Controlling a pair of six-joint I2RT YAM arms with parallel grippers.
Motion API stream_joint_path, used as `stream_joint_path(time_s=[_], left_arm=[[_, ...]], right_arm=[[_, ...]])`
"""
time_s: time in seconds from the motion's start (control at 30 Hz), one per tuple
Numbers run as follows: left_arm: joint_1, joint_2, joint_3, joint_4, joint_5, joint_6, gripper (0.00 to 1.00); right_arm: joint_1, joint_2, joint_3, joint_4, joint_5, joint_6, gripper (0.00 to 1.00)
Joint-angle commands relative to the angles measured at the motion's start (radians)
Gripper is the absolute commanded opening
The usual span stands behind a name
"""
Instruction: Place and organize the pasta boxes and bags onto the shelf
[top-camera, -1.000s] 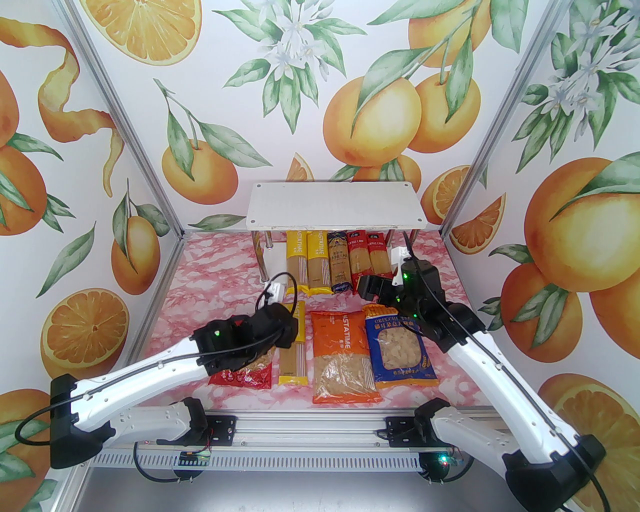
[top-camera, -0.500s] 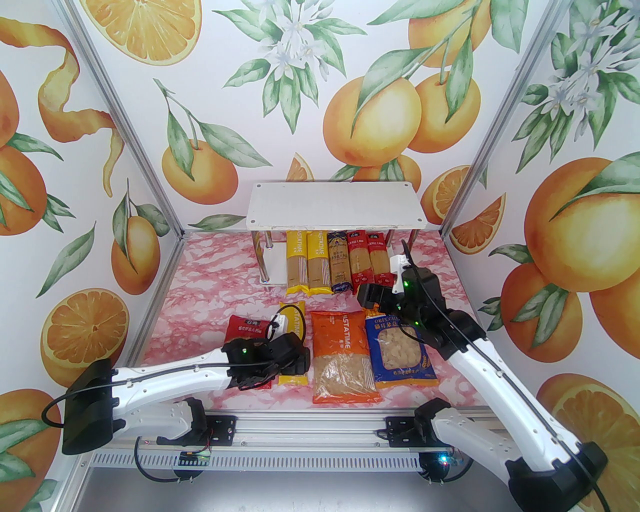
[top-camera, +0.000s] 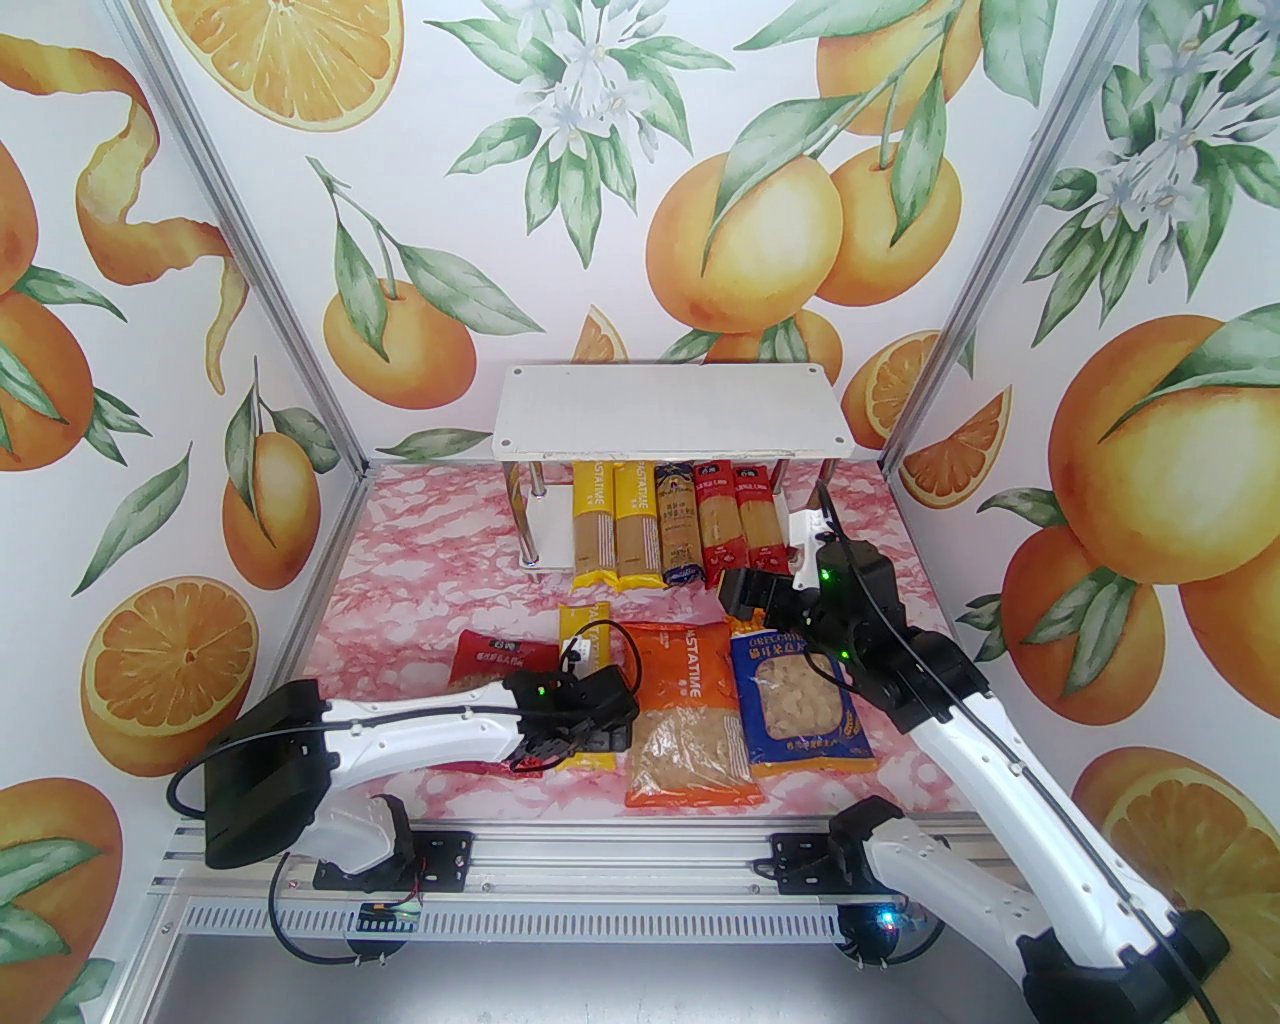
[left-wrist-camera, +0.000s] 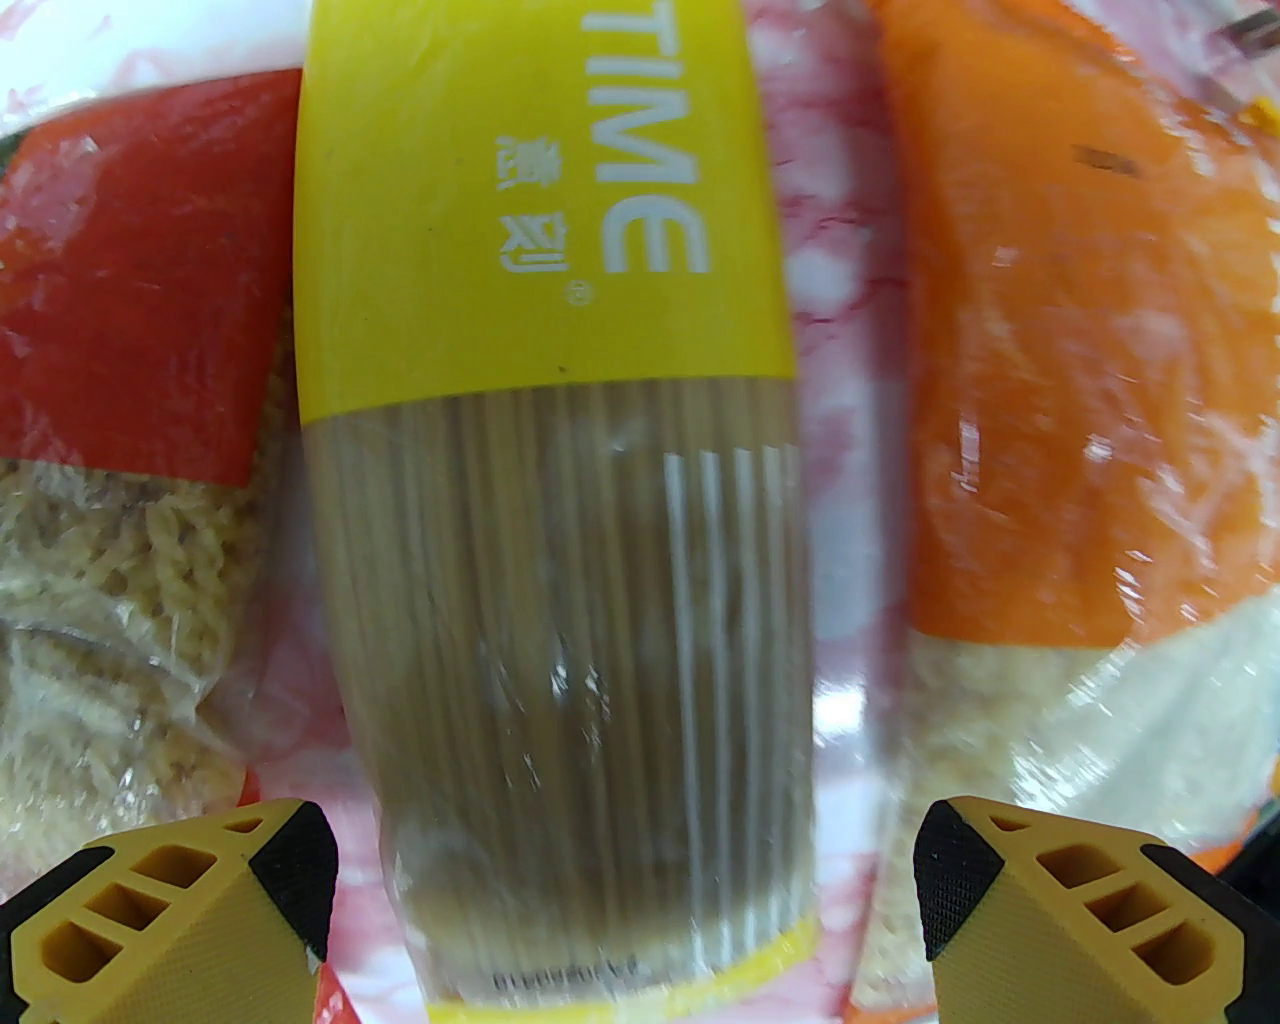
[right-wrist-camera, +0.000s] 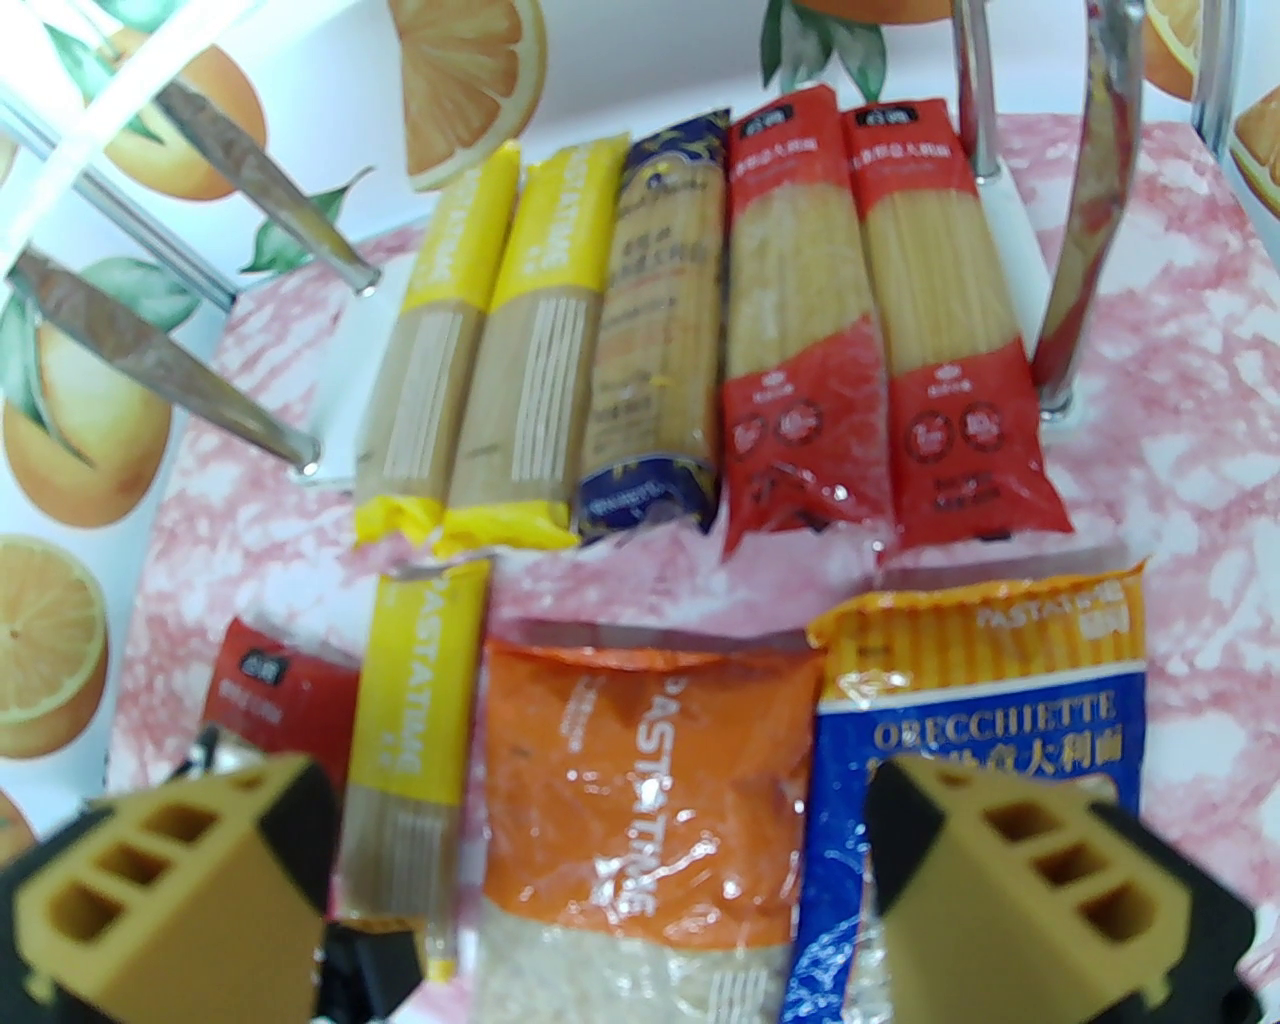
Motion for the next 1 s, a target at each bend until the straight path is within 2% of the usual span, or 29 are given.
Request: stream_joint_path(time_s=[0.0, 0.2, 0.47, 0.6, 0.63, 0.7, 0.77, 0.83, 0.97], left_arm=[[0.025, 0.024, 0.041, 0.011, 0.017, 0.016, 1.00], [0.064, 0.070, 0.056, 0.046, 0.048, 0.069, 1.00], [0.068, 0.157, 0.104, 0.046, 0.081, 0.100, 1.00], [0.070, 0.165, 0.098, 0.034, 0.091, 0.111, 0.95], [0.071, 0.165, 0.094, 0.031, 0.096, 0.118, 0.91], [0.071, 0.161, 0.087, 0.030, 0.109, 0.131, 0.72], [0.071, 0.154, 0.073, 0.034, 0.116, 0.139, 0.62], [0.075, 0.143, 0.059, 0.036, 0.123, 0.141, 0.46], [0.075, 0.122, 0.045, 0.033, 0.134, 0.155, 0.37]], right_arm=[[0.002, -0.018, 0.000, -0.013, 0.001, -0.020, 0.93], [0.001, -0.022, -0.003, -0.012, 0.009, -0.023, 0.93], [-0.004, -0.018, -0.005, -0.005, 0.009, -0.023, 0.94], [-0.008, -0.017, -0.007, -0.005, 0.008, -0.023, 0.94], [-0.008, -0.018, -0.007, -0.006, 0.006, -0.023, 0.94], [-0.011, -0.017, -0.009, -0.004, 0.003, -0.023, 0.94], [-0.013, -0.018, -0.013, -0.004, 0.002, -0.022, 0.94], [-0.013, -0.020, -0.015, -0.005, 0.000, -0.019, 0.94], [-0.015, -0.025, -0.018, -0.004, 0.002, -0.017, 0.94]])
